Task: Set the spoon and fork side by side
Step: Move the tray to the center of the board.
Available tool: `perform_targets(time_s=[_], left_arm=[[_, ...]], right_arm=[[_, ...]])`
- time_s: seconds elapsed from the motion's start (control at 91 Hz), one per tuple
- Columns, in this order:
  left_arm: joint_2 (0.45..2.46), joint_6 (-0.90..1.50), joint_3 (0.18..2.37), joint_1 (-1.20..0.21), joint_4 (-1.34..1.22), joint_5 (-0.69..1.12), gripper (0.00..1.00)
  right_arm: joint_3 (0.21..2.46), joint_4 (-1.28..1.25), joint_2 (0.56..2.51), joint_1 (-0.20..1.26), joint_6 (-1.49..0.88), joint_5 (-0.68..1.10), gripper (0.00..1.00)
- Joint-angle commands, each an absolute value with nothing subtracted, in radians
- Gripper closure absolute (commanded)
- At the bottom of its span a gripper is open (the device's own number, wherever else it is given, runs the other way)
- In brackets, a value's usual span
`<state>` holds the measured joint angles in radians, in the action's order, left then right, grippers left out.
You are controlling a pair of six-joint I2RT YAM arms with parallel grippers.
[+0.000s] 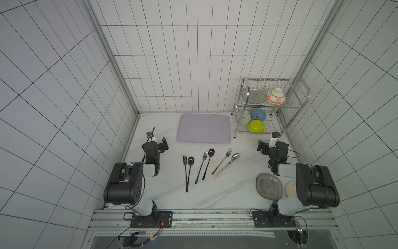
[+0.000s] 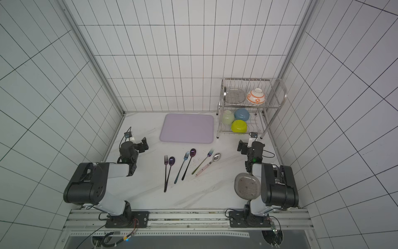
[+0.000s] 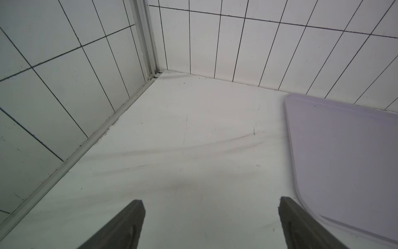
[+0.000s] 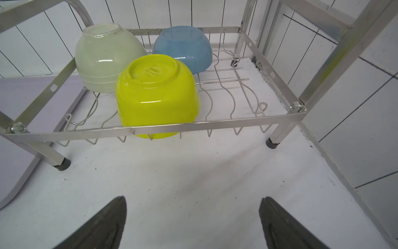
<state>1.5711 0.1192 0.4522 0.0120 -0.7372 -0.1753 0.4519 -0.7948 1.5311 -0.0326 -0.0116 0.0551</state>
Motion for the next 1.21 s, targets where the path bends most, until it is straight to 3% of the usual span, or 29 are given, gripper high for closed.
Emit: perform_targets(time_s=[0.0,0.802,0.956,1.198], left_arm=[[1.557,0.11,0.457,0.013,-0.747,-0.175,0.02],[1.546,0.115,0.468,0.015,-0.75,-0.199,0.02],[1.457,0.214,0.775,0.014,-0.113,-0.275,0.02],[1.538,0.37,1.062,-0.044,0.219,0.038,0.02]], right_arm=[[0.44,-0.787,1.536,-0.04,-0.019,0.049,0.01],[0.441,-0.792,1.525,-0.039,-0.017,0.044,0.01],[0.576,-0.394,1.367,-0.029,-0.051,0.001,0.01],[0.699,-0.034,1.222,0.054,-0.244,0.009,0.06]])
